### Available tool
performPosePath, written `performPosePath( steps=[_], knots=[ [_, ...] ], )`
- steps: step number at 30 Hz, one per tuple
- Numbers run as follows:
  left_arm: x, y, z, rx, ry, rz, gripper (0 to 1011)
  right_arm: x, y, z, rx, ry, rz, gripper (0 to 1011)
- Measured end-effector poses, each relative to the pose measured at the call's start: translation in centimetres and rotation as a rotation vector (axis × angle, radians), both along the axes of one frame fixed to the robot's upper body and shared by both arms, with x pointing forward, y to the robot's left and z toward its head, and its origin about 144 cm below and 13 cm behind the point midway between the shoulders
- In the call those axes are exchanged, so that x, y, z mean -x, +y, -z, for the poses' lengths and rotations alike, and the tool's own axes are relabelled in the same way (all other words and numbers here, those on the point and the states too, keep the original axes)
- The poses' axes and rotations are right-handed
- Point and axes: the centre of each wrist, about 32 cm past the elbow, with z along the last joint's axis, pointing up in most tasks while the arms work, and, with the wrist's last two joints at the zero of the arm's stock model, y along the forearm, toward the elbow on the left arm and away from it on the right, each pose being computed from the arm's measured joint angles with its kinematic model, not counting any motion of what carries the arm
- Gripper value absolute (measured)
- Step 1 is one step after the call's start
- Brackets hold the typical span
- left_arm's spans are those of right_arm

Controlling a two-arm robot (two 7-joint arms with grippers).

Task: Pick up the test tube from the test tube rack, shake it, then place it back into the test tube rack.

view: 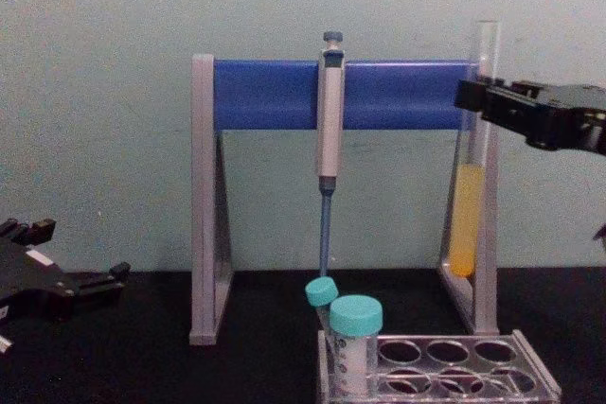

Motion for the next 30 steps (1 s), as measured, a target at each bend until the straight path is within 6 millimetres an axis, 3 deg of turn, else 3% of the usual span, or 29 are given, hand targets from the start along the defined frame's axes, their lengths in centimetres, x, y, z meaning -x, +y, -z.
performPosePath(
  steps=[9,19,30],
  knots=[
    [0.0,0.0,0.0,0.000,0.000,0.000,1001,-0.4,0.8,0.3,-0.041,0.032,-0.087,233],
    [0.0,0.0,0.0,0.000,0.000,0.000,1001,0.9,-0.9,-0.1,-0.004,0.086,-0.127,233],
    [0.0,0.0,0.0,0.000,0.000,0.000,1001,2.0,-2.0,-0.9,0.075,0.069,-0.045,233]
  ],
)
